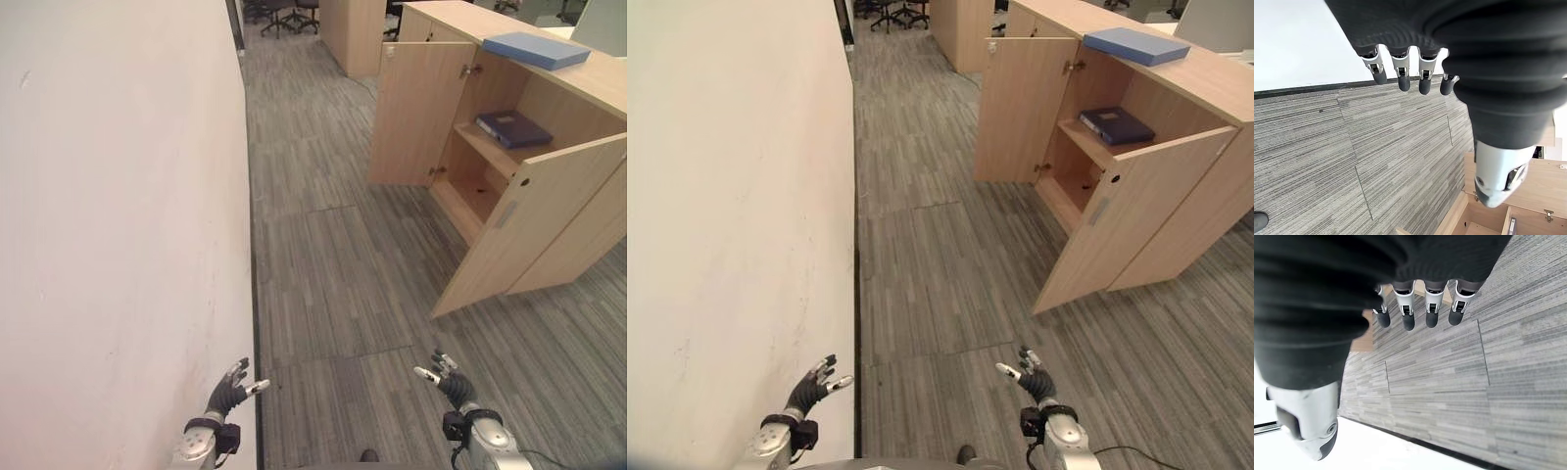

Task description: Put the empty folder in the office cabinet

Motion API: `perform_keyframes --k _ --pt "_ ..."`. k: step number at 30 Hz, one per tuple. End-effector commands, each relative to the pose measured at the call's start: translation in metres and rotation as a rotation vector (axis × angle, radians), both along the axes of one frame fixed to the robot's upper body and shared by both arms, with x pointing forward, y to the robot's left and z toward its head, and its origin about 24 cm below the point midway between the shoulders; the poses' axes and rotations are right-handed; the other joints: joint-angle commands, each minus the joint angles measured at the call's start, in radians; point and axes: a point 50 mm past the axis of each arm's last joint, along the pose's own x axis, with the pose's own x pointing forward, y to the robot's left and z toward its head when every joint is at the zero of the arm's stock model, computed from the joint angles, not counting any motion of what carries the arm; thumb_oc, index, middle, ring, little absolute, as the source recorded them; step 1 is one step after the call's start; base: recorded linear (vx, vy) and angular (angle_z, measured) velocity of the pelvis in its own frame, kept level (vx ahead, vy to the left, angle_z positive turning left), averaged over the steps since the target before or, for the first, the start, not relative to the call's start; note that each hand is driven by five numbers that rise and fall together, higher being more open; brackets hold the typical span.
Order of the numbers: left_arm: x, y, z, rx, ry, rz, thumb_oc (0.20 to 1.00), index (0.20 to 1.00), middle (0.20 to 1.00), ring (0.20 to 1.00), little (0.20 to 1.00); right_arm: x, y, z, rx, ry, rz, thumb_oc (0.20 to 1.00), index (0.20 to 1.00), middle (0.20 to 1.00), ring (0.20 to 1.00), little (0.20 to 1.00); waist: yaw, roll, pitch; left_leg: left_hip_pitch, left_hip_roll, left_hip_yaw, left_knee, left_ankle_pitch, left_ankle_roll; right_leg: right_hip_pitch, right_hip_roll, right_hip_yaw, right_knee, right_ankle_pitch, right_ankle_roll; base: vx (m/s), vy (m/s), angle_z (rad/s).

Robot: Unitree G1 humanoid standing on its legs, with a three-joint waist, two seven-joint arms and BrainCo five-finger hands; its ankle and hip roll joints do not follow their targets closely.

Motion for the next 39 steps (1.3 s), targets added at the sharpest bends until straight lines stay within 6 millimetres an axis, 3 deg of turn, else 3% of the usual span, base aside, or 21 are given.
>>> perform_keyframes --k 1,39 --pt "0.0217 0.0091 0.0095 0.022 -0.067 0.006 1.000 1.000 1.000 1.000 1.000 0.0148 0.0060 0.0067 0.010 -0.060 0.024 1.000 1.000 1.000 1.000 1.000 0.000 -0.049 -0.009 -0.008 0.024 -0.001 0.003 -0.031 -0.041 0.081 -0.127 0.023 0.017 -0.080 0.148 0.00 0.000 0.00" --pt "0.0205 0.0051 0.0054 0.034 -0.034 -0.024 1.000 1.000 1.000 1.000 1.000 0.0072 0.0033 0.0006 0.031 -0.020 -0.002 1.000 1.000 1.000 1.000 1.000 -0.007 -0.049 -0.004 -0.016 0.036 -0.029 0.003 -0.024 -0.051 0.075 -0.109 0.043 0.019 -0.091 0.131 0.00 -0.014 0.02"
